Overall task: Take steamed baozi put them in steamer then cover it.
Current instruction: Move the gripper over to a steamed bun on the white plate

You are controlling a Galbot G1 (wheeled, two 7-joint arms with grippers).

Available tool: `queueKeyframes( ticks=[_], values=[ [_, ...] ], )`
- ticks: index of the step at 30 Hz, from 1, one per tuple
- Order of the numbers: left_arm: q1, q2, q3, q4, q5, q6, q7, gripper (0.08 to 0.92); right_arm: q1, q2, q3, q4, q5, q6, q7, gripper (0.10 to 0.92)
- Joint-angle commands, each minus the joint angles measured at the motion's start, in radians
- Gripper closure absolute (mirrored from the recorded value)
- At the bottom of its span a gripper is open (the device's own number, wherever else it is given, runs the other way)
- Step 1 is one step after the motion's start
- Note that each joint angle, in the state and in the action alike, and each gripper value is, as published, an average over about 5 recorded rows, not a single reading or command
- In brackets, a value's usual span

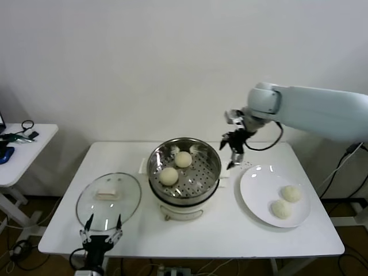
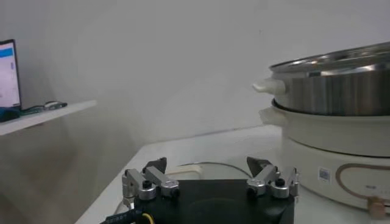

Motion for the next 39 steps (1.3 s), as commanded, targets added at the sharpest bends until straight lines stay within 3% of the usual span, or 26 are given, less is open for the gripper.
queueKeyframes(
  ticks=[1, 14, 39],
  values=[
    [0.001, -0.001, -0.017, -0.006, -0.002, 0.009, -0.005, 0.177, -0.179, -0.274, 0.099, 0.054, -0.278, 0.034, -0.032, 0.203],
    [0.024, -0.008, -0.030, -0.017, -0.027, 0.009, -0.013, 0.177, -0.550, -0.328, 0.360, -0.060, -0.493, 0.073, -0.046, 0.203],
    [0.031, -0.010, -0.032, 0.015, -0.002, 0.002, -0.014, 0.177, -0.696, -0.223, 0.471, -0.173, -0.550, 0.080, -0.022, 0.203]
  ],
)
